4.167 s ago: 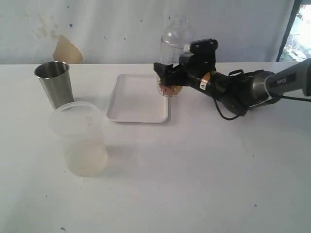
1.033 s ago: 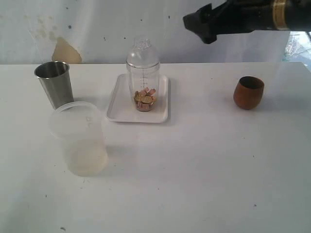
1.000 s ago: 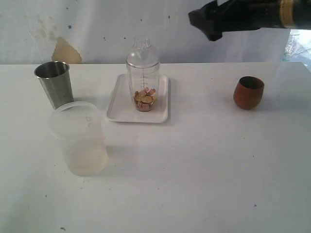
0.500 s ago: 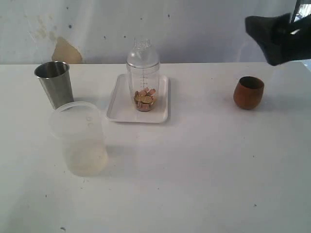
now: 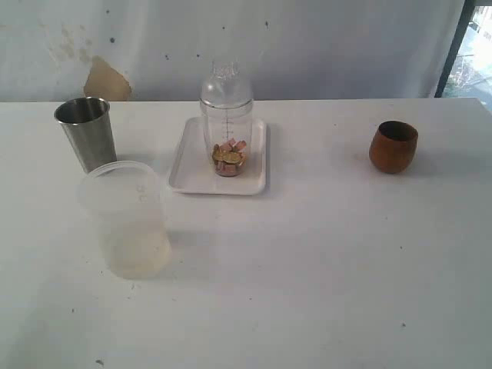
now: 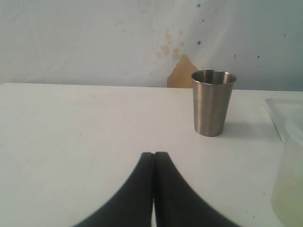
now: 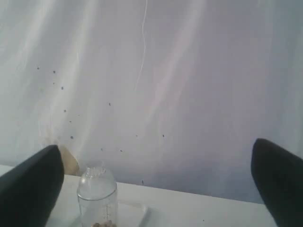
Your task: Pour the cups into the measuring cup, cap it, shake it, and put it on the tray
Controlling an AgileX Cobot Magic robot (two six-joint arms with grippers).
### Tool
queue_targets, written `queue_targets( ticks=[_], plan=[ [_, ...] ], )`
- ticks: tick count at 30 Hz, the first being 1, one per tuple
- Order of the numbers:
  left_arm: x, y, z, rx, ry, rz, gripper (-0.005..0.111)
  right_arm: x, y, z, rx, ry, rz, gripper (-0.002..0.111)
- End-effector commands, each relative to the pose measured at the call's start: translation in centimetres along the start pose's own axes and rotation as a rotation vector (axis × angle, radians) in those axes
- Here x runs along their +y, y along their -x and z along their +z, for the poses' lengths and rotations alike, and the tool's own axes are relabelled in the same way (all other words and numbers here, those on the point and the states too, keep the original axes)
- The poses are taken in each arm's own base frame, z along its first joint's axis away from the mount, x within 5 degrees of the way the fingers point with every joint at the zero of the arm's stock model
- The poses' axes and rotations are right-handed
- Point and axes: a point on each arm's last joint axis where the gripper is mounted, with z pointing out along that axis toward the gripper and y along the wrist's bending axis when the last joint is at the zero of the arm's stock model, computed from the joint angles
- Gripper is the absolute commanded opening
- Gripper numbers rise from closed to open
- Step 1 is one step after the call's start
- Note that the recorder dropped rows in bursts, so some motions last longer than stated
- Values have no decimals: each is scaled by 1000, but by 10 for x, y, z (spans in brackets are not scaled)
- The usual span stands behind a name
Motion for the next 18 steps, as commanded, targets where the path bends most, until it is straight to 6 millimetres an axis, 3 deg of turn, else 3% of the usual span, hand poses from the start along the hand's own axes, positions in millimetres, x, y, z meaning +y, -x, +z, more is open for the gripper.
queue_targets(
  ticks=[1,12,18],
  plan=[
    [0,-1,0,-9,-4,-14,0,0,2,-5,-16,-6,9,105],
    [0,-1,0,-9,-4,-14,0,-1,0,-5,-12,-16,10,105],
    [0,-1,0,-9,-4,-14,0,-9,-16,-32,-57,-118,71,105]
  ],
)
